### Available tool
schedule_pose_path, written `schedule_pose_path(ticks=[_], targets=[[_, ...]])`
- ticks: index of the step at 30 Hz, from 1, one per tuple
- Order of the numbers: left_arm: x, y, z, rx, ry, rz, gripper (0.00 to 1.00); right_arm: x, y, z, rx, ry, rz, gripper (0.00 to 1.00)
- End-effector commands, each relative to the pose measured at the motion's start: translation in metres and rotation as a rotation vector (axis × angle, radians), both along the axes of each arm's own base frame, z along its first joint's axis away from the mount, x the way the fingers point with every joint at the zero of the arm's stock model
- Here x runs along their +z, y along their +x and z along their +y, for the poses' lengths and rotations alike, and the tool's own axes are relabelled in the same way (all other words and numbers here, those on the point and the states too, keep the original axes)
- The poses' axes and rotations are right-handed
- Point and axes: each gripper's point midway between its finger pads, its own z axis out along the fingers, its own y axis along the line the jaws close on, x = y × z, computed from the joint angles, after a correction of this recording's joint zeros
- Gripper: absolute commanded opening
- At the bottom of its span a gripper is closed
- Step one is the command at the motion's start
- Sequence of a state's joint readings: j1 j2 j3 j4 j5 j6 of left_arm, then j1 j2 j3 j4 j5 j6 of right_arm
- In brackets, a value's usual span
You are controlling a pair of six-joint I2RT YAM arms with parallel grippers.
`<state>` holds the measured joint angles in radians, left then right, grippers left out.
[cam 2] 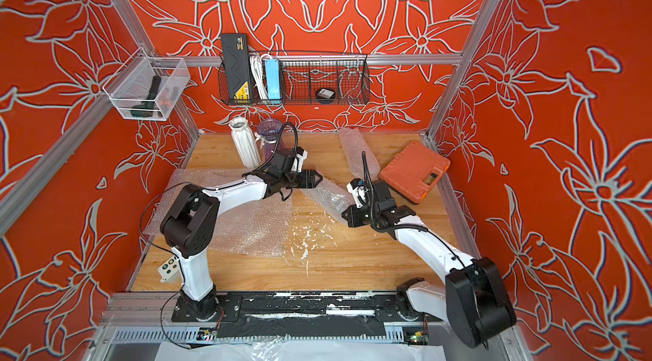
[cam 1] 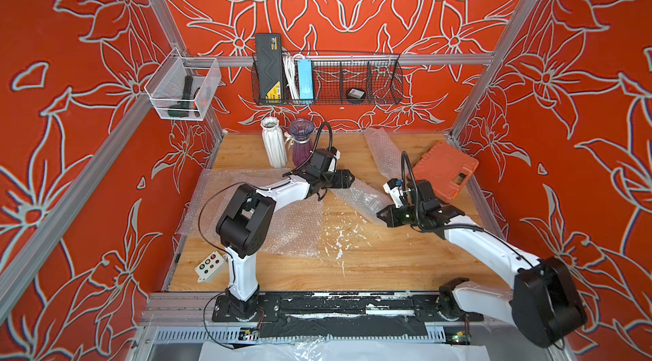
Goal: Unwrap the vase from the bubble wrap
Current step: Adjust the bubble wrap at the center of the board.
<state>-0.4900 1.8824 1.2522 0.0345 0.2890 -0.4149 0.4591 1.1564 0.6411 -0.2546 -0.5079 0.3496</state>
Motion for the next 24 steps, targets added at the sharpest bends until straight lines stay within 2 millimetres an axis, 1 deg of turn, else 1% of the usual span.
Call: schedule_pose_path(ticks=[1,4,7,8,9,10,13,15,17,19,21,23,24], targets=[[0.009,-0.01,0.005,-0.022,0.016,-0.001,0.81,0.006,-0.014,0.01,-0.018,0.043,-0.002,0.1],[0.008,-0.014,0.008,-0.023,0.023,0.004,0.83,0.001,-0.028,0.017,-0.004,0.057,0.009,0.15],[0.01,-0.016,0.012,-0.021,0.048,0.002,0.87,-0.001,-0.036,0.015,0.0,0.027,0.013,0.26],[0.012,-0.017,0.014,-0.015,0.061,-0.002,0.88,0.002,-0.037,0.012,-0.011,0.018,0.006,0.35],[0.015,-0.017,0.018,-0.009,0.077,-0.009,0.89,0.005,-0.038,0.008,-0.022,0.005,-0.005,0.46],[0.017,-0.018,0.021,-0.002,0.094,-0.014,0.89,0.008,-0.039,0.005,-0.026,-0.009,-0.015,0.53],[0.034,-0.024,0.038,0.046,0.138,-0.041,0.9,0.018,-0.042,-0.009,-0.042,-0.066,-0.051,0.68],[0.053,-0.033,0.052,0.092,0.137,-0.09,0.92,0.022,-0.044,-0.02,-0.055,-0.104,-0.07,0.75],[0.07,-0.044,0.06,0.109,0.13,-0.116,0.93,0.025,-0.046,-0.027,-0.068,-0.131,-0.085,0.78],[0.08,-0.057,0.06,0.102,0.122,-0.12,0.93,0.029,-0.047,-0.034,-0.088,-0.155,-0.095,0.79],[0.081,-0.074,0.048,0.078,0.112,-0.111,0.92,0.032,-0.044,-0.045,-0.118,-0.212,-0.112,0.79],[0.076,-0.096,0.03,0.044,0.098,-0.085,0.9,0.039,-0.033,-0.057,-0.147,-0.294,-0.161,0.8],[0.073,-0.105,0.024,0.033,0.086,-0.072,0.89,0.043,-0.028,-0.06,-0.149,-0.32,-0.18,0.81]])
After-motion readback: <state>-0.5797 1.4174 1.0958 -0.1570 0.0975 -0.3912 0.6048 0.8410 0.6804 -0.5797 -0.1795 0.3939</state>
